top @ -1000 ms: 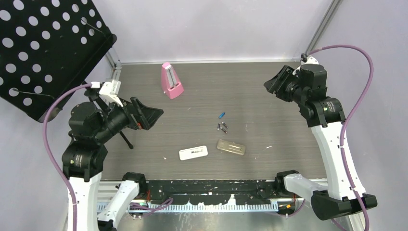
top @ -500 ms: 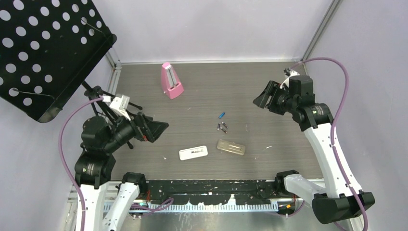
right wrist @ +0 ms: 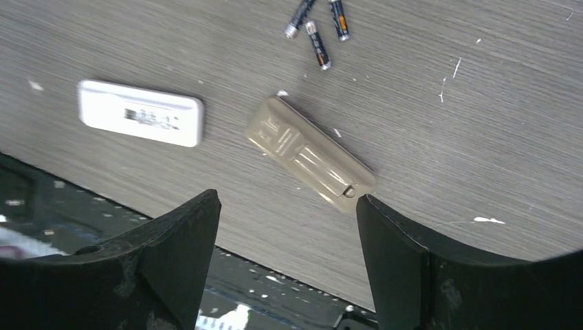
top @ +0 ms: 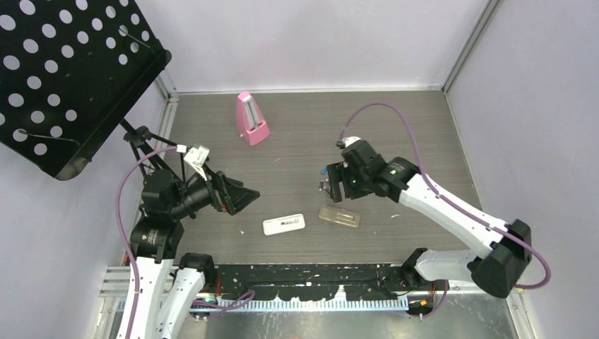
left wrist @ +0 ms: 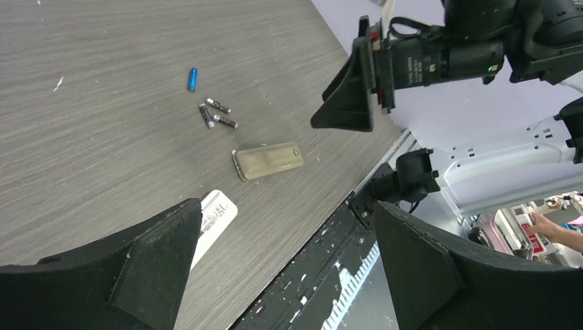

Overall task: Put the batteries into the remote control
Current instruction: Adjust the remote control at the center of the board.

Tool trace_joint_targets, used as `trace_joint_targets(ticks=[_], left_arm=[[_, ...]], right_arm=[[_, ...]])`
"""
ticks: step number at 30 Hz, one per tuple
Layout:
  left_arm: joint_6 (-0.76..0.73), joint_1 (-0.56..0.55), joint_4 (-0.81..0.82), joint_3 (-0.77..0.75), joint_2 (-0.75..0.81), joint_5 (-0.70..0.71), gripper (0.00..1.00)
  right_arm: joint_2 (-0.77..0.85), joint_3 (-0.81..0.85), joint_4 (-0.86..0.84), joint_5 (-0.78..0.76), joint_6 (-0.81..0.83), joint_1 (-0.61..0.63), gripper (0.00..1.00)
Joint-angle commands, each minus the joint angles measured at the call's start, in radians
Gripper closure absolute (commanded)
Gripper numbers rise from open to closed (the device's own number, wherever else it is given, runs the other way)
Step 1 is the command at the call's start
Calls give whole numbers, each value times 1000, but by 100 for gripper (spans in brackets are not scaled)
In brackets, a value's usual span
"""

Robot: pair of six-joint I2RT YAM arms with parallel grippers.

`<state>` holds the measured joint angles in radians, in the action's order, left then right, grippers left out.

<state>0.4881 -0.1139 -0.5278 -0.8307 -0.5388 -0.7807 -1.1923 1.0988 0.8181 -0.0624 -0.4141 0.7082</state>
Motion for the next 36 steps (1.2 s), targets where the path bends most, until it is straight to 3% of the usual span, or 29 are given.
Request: trace_joint_targets(ticks=[1,6,21,28,36], left_arm=[[12,-9,91,19,3,-43,2],[-4,-22,73,22,-18,-10,2],[-25,-33,22,31,-64,-3,2],[-43,-33,-19,21,-75,10,2],[43,-33,-8,66,-107,26,2]], right_arm=[[-79,-7,4,-163,74,94,21],[-226,-1,6,-153,142,168,21],[-516,21,-45,-105,319,170,24],[-568,24,-50,-27,375,142,25],[-536,10,-71,-10,410,77,38]])
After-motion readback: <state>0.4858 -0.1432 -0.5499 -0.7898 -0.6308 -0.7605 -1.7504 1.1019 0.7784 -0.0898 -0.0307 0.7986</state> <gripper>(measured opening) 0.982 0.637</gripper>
